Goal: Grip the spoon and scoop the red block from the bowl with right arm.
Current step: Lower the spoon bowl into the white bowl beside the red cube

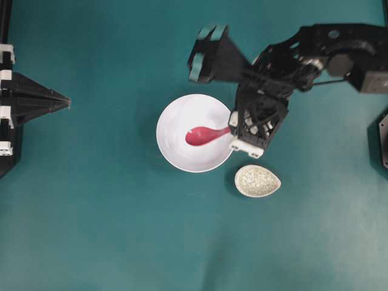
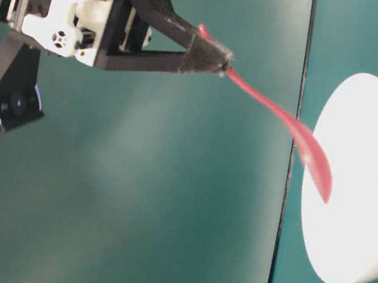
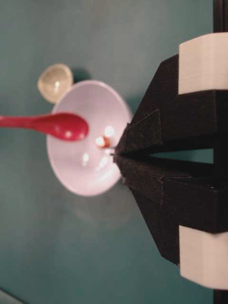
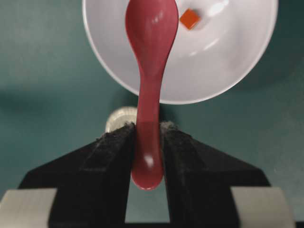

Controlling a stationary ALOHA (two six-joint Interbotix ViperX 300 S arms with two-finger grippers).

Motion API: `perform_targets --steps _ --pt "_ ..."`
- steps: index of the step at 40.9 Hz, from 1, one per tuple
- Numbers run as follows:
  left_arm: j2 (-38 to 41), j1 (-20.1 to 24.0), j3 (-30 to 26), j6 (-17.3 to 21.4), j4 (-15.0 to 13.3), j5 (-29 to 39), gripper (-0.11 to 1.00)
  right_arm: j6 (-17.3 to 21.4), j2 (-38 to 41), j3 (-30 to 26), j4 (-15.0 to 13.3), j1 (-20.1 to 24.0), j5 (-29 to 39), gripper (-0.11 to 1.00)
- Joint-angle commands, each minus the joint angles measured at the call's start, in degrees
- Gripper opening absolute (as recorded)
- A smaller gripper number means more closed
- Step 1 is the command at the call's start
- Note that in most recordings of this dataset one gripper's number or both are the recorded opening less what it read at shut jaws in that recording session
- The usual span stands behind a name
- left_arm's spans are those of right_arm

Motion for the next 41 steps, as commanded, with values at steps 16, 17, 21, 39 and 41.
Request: perform_targets --steps 16,17,21,39,41 --pt "0.44 1.49 -1.49 0.18 0.09 -0.26 0.0 0.18 3.34 -2.55 -3.16 1.41 5.1 0.26" --pt "0.53 1.49 -1.49 0.18 0.18 -0.26 0.0 0.18 3.43 -2.64 -3.52 1.49 5.1 0.26" --pt "0.53 1.49 -1.49 0.18 0.18 -0.35 0.0 0.09 4.13 -2.64 -5.01 1.49 5.1 0.26" --pt "0.44 1.49 -1.49 0.18 0.18 -0.26 0.0 -0.53 6.77 -2.99 -7.82 1.49 3.78 0.26" --pt "0.44 1.49 -1.49 0.09 0.18 -0.26 0.0 -0.53 6.94 -2.99 -7.82 1.49 2.9 0.26"
